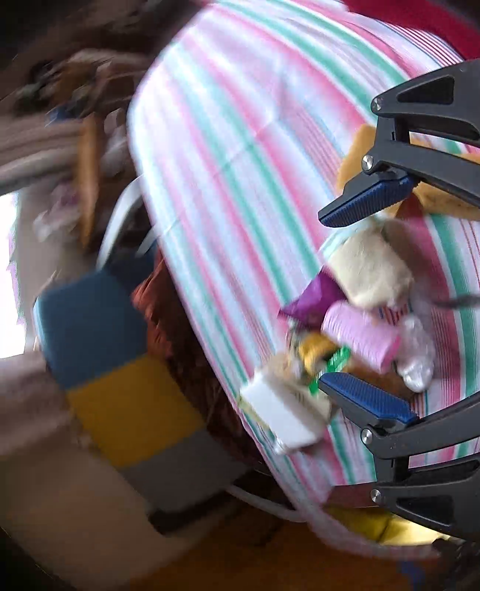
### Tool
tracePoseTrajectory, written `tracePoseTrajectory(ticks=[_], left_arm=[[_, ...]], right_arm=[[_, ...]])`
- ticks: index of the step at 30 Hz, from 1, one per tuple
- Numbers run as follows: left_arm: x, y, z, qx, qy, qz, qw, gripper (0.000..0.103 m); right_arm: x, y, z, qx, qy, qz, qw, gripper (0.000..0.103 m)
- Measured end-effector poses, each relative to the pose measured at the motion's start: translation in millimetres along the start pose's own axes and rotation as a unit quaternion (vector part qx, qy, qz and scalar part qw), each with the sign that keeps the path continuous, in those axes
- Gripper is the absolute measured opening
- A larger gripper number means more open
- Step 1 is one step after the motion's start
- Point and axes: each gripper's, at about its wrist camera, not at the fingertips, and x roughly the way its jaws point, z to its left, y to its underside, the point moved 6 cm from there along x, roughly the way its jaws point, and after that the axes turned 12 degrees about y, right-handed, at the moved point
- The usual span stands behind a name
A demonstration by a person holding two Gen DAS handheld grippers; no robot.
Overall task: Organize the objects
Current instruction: 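Release the packet and granola bar into the tray, withdraw both grippers, then grasp the white sponge block with the left gripper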
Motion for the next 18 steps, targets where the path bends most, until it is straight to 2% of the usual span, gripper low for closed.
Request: tracePoseTrajectory(ticks=[3,11,15,18], left_arm=[[16.3,-19.3,-11.7,0.021,0.008,0.004,0.9998,0.102],[67.6,-71.5,-62.0,0.116,0.043,0.016,0.9922,0.102],[96.6,-91.8,-80.6,0.148,0.059,0.025,0.9870,0.102],[124.6,-107.1,-89.9,0.160,0.068,0.039,0.9839,0.102]], right_arm=[[1.9,-2.3,-12.8,0.029,-0.005,0.006,1.000,0.082],[-4.2,-0.4,-5.6,0.021,-0.027,0.007,0.999,0.082],[-7.7,-5.4,-21.7,0.061,-0.023,-0.004,0.998,0.082],[-6.1,-6.6,-36.7,0.101,-0.038,0.005,0.994,0.082]])
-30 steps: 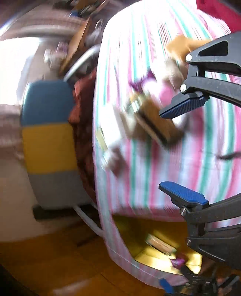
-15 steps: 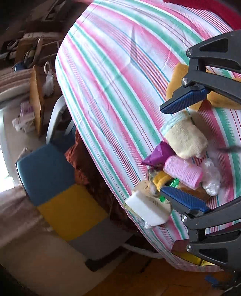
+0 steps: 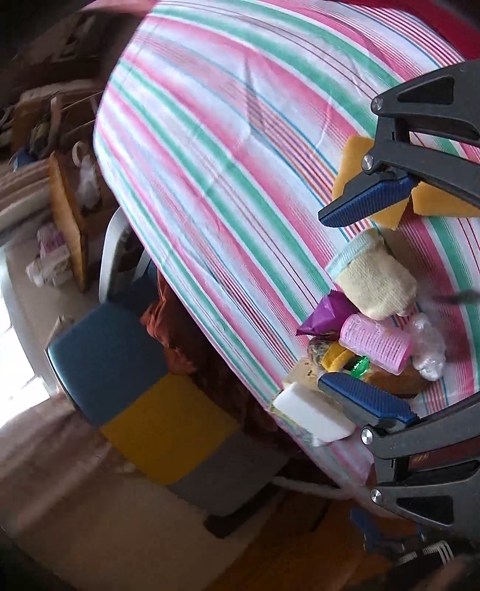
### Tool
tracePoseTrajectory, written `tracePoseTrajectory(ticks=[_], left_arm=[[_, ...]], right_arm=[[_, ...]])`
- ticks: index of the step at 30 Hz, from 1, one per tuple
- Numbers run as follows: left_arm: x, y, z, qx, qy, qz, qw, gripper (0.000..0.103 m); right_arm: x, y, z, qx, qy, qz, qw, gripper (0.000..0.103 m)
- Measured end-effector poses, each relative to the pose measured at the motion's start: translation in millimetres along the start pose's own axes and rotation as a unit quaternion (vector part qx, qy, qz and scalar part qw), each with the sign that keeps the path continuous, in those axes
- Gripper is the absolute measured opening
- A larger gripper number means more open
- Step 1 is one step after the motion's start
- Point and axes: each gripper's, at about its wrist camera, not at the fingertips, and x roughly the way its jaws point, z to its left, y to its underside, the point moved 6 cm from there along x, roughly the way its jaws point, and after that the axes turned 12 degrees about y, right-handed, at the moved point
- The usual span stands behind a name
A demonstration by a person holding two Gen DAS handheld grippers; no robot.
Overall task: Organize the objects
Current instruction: 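Grasp the white sponge block with the left gripper, then carry the white sponge to the tray with the left gripper while the right gripper grasps a yellow sponge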
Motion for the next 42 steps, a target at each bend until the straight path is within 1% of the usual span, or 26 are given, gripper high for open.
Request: tracePoseTrajectory(ticks=[2,5,8,13,18,19,20,21,22,23,24,28,32,35,39,42], left_arm=[[19.4,-11.0,2.4,-0.003,0.013,0.009,0.9999,0.102],[43.6,-21.7,4.5,0.001,0.026,0.018,0.9995,0.102],[67.1,-28.6,5.1,0.012,0.034,0.029,0.9989,0.102],[97.1,-33.5,3.2,0.016,0.057,0.043,0.9973,0.102],[118.4,-37.2,1.6,-0.006,0.089,0.049,0.9948,0.099],[120.8,-38.6,2.1,-0.015,0.097,0.048,0.9940,0.097],[124.2,-40.8,2.0,-0.026,0.110,0.049,0.9924,0.090],[125.3,-41.9,1.7,-0.035,0.124,0.049,0.9904,0.079],[126.2,-42.8,0.2,-0.045,0.141,0.051,0.9876,0.073],[126.8,-43.3,-0.9,-0.048,0.147,0.053,0.9866,0.067],[125.4,-43.3,-2.4,-0.047,0.146,0.051,0.9869,0.064],[114.4,-35.6,-8.5,-0.051,0.149,0.043,0.9865,0.060],[94.2,-20.2,-8.4,-0.088,0.150,0.029,0.9844,0.060],[71.1,-5.9,-10.5,-0.118,0.151,0.015,0.9813,0.060],[40.0,15.1,-22.2,-0.132,0.143,0.007,0.9810,0.060],[15.7,28.6,-34.8,-0.137,0.148,-0.004,0.9794,0.060]], right_arm=[[-0.4,-0.7,-2.1,0.008,-0.005,0.003,1.000,0.082],[0.2,1.0,1.1,0.001,-0.007,0.010,1.000,0.082],[1.2,3.0,5.6,-0.008,-0.014,0.015,1.000,0.082],[5.8,4.7,7.4,-0.010,-0.021,0.025,0.999,0.082],[6.2,4.3,5.2,-0.004,-0.022,0.025,0.999,0.082],[6.7,4.4,4.6,-0.002,-0.020,0.026,0.999,0.082],[7.0,4.4,4.1,-0.001,-0.019,0.027,0.999,0.082],[7.4,4.5,3.6,-0.001,-0.018,0.027,0.999,0.082],[8.0,4.4,3.1,0.000,-0.016,0.028,0.999,0.082],[8.5,4.2,2.8,0.000,-0.015,0.028,0.999,0.082],[8.9,4.3,2.5,0.000,-0.013,0.029,1.000,0.082],[9.4,2.4,-2.8,0.008,-0.004,0.026,1.000,0.082],[10.1,0.4,-8.7,0.020,0.002,0.024,1.000,0.082],[12.4,0.5,-13.2,0.030,0.005,0.029,0.999,0.082],[13.8,-0.5,-21.6,0.047,0.014,0.031,0.998,0.082],[12.8,-2.4,-32.9,0.069,0.026,0.028,0.997,0.082]])
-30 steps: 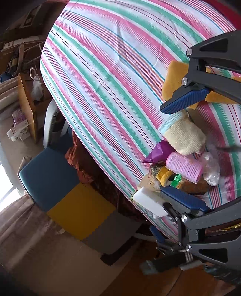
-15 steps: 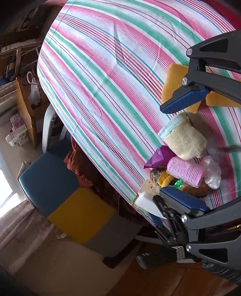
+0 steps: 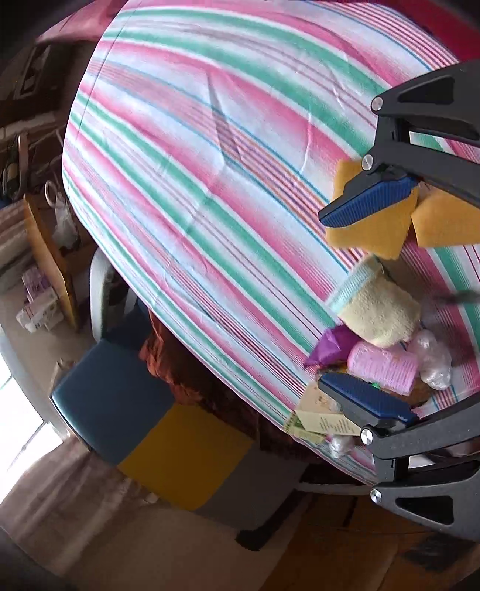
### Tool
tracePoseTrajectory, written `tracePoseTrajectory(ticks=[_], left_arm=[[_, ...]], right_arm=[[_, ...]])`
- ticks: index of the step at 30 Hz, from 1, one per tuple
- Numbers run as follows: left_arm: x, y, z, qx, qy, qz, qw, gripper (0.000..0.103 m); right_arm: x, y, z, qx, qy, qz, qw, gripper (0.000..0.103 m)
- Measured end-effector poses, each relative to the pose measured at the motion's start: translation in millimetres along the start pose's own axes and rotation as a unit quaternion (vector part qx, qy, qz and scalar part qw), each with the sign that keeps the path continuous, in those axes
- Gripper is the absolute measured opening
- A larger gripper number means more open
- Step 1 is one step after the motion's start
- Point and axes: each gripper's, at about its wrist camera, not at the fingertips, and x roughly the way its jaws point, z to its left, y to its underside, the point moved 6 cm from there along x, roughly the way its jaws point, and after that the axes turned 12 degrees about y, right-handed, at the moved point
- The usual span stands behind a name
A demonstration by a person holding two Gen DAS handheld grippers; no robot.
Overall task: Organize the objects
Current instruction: 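Carry the white sponge to the tray with the left gripper while the right gripper grasps a yellow sponge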
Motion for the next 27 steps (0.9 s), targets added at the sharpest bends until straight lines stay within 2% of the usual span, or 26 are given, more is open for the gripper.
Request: tracePoseTrajectory(ticks=[4,9,13,18,20,24,25,27], left_arm=[[-33.6,21.2,-18.0,-0.005,0.015,-0.017,0.9997,0.061],[-68.1,43.4,-28.9,0.005,0.021,-0.031,0.9993,0.061],[-84.5,60.1,-28.9,-0.011,0.033,-0.039,0.9986,0.061],[-94.5,79.7,-32.5,-0.032,0.046,-0.044,0.9975,0.061],[-100.6,86.2,-33.9,-0.035,0.051,-0.047,0.9970,0.062],[-113.3,96.4,-32.9,-0.042,0.052,-0.057,0.9961,0.062],[-116.4,98.4,-31.2,-0.045,0.052,-0.060,0.9958,0.062],[-123.6,102.1,-26.4,-0.052,0.050,-0.067,0.9951,0.062]], right_arm=[[1.4,1.8,-12.3,0.014,0.016,0.021,1.000,0.082],[-11.2,12.1,-17.3,-0.073,0.073,0.049,0.993,0.082],[-15.3,31.3,-20.0,-0.147,0.111,0.085,0.979,0.082],[-9.4,54.6,-16.6,-0.198,0.136,0.119,0.963,0.082],[-5.0,65.8,-13.6,-0.219,0.149,0.135,0.955,0.074],[0.9,84.3,-10.3,-0.257,0.169,0.154,0.939,0.042],[0.9,87.4,-11.1,-0.264,0.178,0.153,0.936,0.036],[-3.1,88.2,-11.3,-0.264,0.181,0.143,0.936,0.033]])
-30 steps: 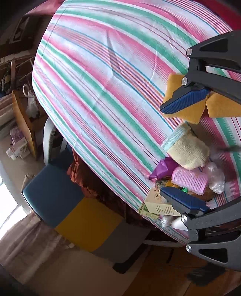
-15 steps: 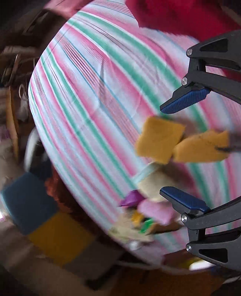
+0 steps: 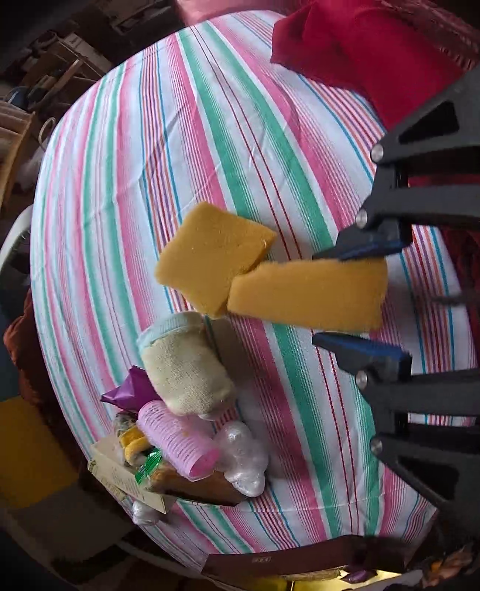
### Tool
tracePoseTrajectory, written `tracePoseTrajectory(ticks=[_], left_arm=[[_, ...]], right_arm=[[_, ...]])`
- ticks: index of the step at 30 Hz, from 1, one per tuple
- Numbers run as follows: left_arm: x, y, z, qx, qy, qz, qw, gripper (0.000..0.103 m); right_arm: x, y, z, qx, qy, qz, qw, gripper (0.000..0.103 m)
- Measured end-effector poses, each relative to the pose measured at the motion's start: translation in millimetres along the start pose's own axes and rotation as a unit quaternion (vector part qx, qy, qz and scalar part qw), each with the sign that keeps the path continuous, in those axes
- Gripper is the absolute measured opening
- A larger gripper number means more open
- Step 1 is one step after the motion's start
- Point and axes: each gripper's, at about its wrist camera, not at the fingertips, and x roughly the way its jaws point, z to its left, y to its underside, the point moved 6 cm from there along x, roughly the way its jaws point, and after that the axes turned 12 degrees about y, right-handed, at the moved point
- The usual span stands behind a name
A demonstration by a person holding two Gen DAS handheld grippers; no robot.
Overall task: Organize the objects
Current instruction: 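Carry the white sponge to the tray with the left gripper while the right gripper grasps a yellow sponge, then place the white sponge and yellow sponge in the tray, withdraw both grippers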
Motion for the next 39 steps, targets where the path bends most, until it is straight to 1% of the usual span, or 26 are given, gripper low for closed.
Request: tracePoseTrajectory(ticks=[4,5,8,9,12,14,16,18,20,21,22,23,24,25,27,28,29,30,31,33,34,35,37,38,39], left_arm=[[-16.1,2.0,8.5,-0.013,-0.004,-0.017,0.9998,0.062],[-18.4,2.3,11.6,-0.016,-0.005,-0.020,0.9997,0.062],[-27.9,5.3,18.5,-0.026,-0.011,-0.030,0.9992,0.063],[-31.8,6.7,22.0,-0.031,-0.014,-0.033,0.9989,0.063],[-45.6,8.8,35.1,-0.045,-0.028,-0.047,0.9975,0.063],[-59.0,9.2,47.8,-0.060,-0.042,-0.060,0.9954,0.063],[-74.9,8.0,63.0,-0.074,-0.061,-0.077,0.9925,0.063],[-94.2,7.1,81.2,-0.087,-0.088,-0.094,0.9878,0.063],[-114.3,6.8,104.6,-0.105,-0.121,-0.109,0.9810,0.063],[-122.1,6.9,115.0,-0.113,-0.137,-0.114,0.9775,0.063],[-130.4,7.1,126.4,-0.121,-0.153,-0.118,0.9736,0.064],[-140.4,7.7,139.5,-0.132,-0.173,-0.125,0.9681,0.064],[-148.2,7.9,148.9,-0.138,-0.185,-0.131,0.9641,0.064],[-156.2,8.6,157.8,-0.142,-0.197,-0.136,0.9605,0.065],[-169.5,11.8,172.6,-0.147,-0.227,-0.138,0.9527,0.072],[-175.1,14.2,178.3,-0.151,-0.239,-0.140,0.9490,0.076],[-181.7,18.6,183.6,-0.156,-0.246,-0.145,0.9455,0.084],[-186.6,22.9,187.2,-0.162,-0.253,-0.150,0.9421,0.091],[-192.0,28.3,191.9,-0.170,-0.262,-0.152,0.9378,0.092],[-195.9,37.0,198.2,-0.183,-0.266,-0.150,0.9345,0.094],[-196.9,41.1,199.2,-0.189,-0.268,-0.150,0.9329,0.095],[-198.9,46.2,200.1,-0.195,-0.274,-0.151,0.9297,0.097],[-201.3,52.2,198.0,-0.196,-0.290,-0.154,0.9238,0.097],[-201.4,54.2,194.3,-0.193,-0.301,-0.155,0.9208,0.097],[-202.5,56.1,191.2,-0.188,-0.313,-0.158,0.9175,0.097]], right_arm=[[-9.6,10.3,2.4,-0.002,-0.001,-0.019,1.000,0.032],[-14.0,13.5,4.0,-0.002,-0.008,-0.026,1.000,0.032],[-35.5,21.8,11.3,-0.008,-0.021,-0.061,0.998,0.032],[-43.5,23.8,15.0,-0.012,-0.027,-0.073,0.997,0.032],[-74.2,24.0,45.5,-0.036,-0.070,-0.107,0.991,0.032],[-94.4,21.5,73.9,-0.063,-0.100,-0.131,0.984,0.032],[-115.2,19.6,123.7,-0.101,-0.139,-0.152,0.973,0.032],[-131.2,23.7,170.5,-0.141,-0.168,-0.167,0.961,0.032],[-140.9,23.5,213.0,-0.172,-0.192,-0.176,0.950,0.032],[-146.4,23.7,232.6,-0.180,-0.208,-0.181,0.944,0.034],[-155.7,23.4,256.0,-0.190,-0.235,-0.190,0.934,0.036],[-164.3,26.8,273.6,-0.198,-0.252,-0.196,0.927,0.040],[-168.6,26.7,288.6,-0.203,-0.259,-0.202,0.922,0.050],[-172.2,29.1,305.8,-0.208,-0.262,-0.210,0.919,0.060],[-177.0,30.9,321.2,-0.209,-0.264,-0.211,0.918,0.070],[-177.2,33.6,330.6,-0.212,-0.261,-0.209,0.918,0.070],[-177.5,35.5,334.8,-0.216,-0.260,-0.211,0.917,0.070],[-177.6,39.5,339.3,-0.221,-0.255,-0.217,0.916,0.070],[-178.4,42.9,340.8,-0.225,-0.253,-0.222,0.914,0.070],[-181.3,53.0,344.3,-0.238,-0.238,-0.252,0.907,0.070],[-187.6,59.7,342.2,-0.245,-0.220,-0.289,0.899,0.070],[-196.0,63.7,343.2,-0.249,-0.207,-0.317,0.891,0.070],[-208.5,77.0,341.0,-0.252,-0.183,-0.374,0.874,0.070],[-209.9,80.1,340.7,-0.249,-0.175,-0.386,0.871,0.072],[-208.9,82.4,340.7,-0.245,-0.168,-0.390,0.872,0.078]])
